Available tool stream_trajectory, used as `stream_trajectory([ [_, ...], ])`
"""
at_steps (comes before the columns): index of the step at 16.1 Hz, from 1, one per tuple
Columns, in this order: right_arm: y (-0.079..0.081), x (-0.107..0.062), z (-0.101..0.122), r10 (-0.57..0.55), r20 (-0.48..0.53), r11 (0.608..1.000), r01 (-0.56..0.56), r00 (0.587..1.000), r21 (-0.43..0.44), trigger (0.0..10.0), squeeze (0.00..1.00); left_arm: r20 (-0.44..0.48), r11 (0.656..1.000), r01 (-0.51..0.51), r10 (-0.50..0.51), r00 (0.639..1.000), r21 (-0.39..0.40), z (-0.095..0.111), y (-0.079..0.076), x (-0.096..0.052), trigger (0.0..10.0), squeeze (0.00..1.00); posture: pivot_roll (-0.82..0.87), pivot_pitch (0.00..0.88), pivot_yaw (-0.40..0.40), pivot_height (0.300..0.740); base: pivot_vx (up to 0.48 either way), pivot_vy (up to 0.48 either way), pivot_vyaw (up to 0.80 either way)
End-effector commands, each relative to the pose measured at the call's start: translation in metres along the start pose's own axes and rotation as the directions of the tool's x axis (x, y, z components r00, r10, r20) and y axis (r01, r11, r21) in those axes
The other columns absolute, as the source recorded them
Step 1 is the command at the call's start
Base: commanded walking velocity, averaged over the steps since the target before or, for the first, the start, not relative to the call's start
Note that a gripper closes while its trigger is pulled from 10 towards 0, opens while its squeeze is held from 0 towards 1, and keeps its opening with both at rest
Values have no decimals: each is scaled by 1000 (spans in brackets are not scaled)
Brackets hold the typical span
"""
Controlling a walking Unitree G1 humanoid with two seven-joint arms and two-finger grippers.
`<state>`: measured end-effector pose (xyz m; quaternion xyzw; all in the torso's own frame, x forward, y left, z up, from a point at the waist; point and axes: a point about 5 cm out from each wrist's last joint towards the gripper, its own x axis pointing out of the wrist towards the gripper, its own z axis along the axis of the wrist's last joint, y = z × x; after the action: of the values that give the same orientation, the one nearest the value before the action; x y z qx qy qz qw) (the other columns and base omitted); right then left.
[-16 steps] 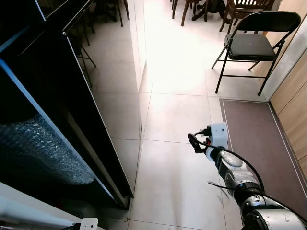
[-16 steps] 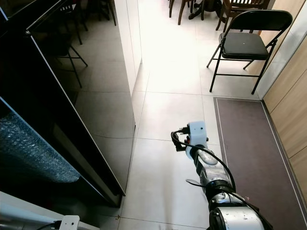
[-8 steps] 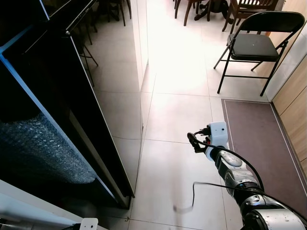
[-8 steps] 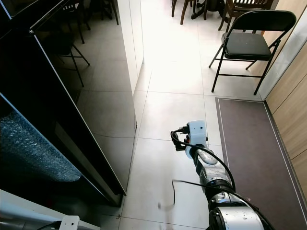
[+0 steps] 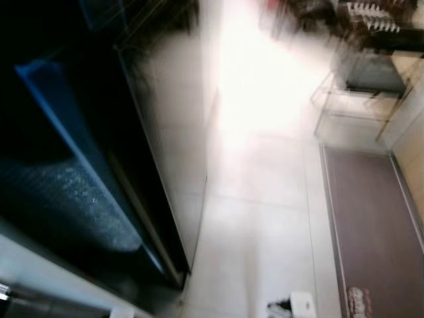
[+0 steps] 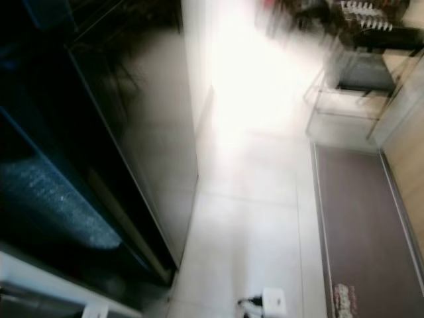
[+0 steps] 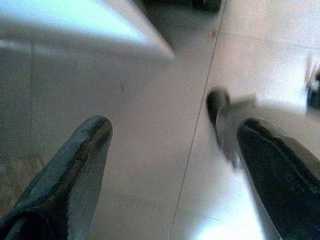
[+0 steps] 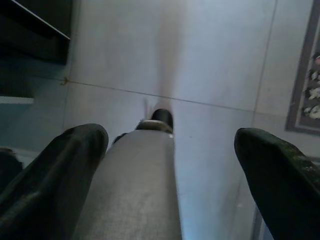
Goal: Restocking fridge
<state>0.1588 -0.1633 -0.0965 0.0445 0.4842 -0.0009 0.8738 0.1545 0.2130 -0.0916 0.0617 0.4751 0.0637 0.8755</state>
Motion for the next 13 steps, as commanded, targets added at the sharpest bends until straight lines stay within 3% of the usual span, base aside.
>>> stream_trajectory([
  [1,2,0,-2,-11,3,1000,11,1000,-2,10000,0,-14,1000,-1,1,1000,4,-5,1,-1,10000,0,-81,97,27,740,0,0,0],
  [7,0,0,3,-57,51,998,57,997,8,10000,0,-9,1000,-2,2,1000,-6,-4,2,-1,10000,0,-82,102,28,740,0,0,0],
  [9,-21,-1,19,-104,88,994,101,991,31,10000,0,-8,1000,-3,3,1000,-8,-4,3,-1,10000,0,-85,112,30,740,0,0,0],
  [10,-38,-3,36,-174,153,984,166,973,62,10000,0,-7,1000,-3,3,1000,-9,-4,3,-1,10000,0,-84,113,30,740,0,0,0],
  [13,-51,-6,50,-237,223,969,215,945,121,10000,0,-6,1000,-2,2,1000,-8,-3,2,-1,10000,0,-85,116,31,740,0,0,0],
])
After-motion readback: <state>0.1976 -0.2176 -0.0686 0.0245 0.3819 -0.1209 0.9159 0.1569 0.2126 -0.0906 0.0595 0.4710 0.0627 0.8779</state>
